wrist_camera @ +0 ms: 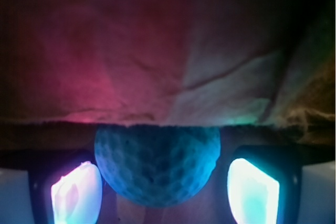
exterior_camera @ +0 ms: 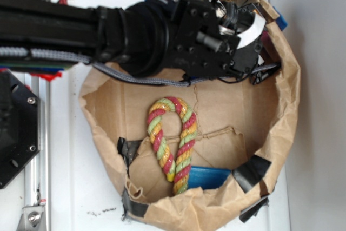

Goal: Grab the blue ball.

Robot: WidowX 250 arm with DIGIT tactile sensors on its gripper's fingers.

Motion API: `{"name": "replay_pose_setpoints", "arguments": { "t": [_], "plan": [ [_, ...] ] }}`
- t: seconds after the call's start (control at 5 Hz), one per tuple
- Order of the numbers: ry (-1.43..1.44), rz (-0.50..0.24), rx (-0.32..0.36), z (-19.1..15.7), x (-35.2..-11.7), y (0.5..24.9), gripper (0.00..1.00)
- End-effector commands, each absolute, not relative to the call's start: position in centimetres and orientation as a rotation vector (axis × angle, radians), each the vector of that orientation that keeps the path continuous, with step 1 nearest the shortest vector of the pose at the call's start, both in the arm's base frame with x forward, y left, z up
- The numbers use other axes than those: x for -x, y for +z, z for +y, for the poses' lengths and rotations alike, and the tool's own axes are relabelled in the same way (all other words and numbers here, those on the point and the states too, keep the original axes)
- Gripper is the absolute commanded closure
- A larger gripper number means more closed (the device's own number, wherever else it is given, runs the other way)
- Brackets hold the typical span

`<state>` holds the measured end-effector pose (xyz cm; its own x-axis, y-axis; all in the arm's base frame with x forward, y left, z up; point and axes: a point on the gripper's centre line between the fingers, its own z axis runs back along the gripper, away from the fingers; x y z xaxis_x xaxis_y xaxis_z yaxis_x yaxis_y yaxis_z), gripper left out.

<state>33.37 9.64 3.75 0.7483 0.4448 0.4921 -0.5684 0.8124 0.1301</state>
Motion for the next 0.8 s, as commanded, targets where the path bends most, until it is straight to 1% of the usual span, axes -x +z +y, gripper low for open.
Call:
{"name": "replay_pose_setpoints", "arguments": {
  "t": [0.0,0.6],
  "plan": [
    [0.549,-0.500,-0.259,9.46,-34.15,4.90,1.00],
    [0.547,-0.493,-0.267,9.34,-34.07,4.77,1.00]
  ]
}}
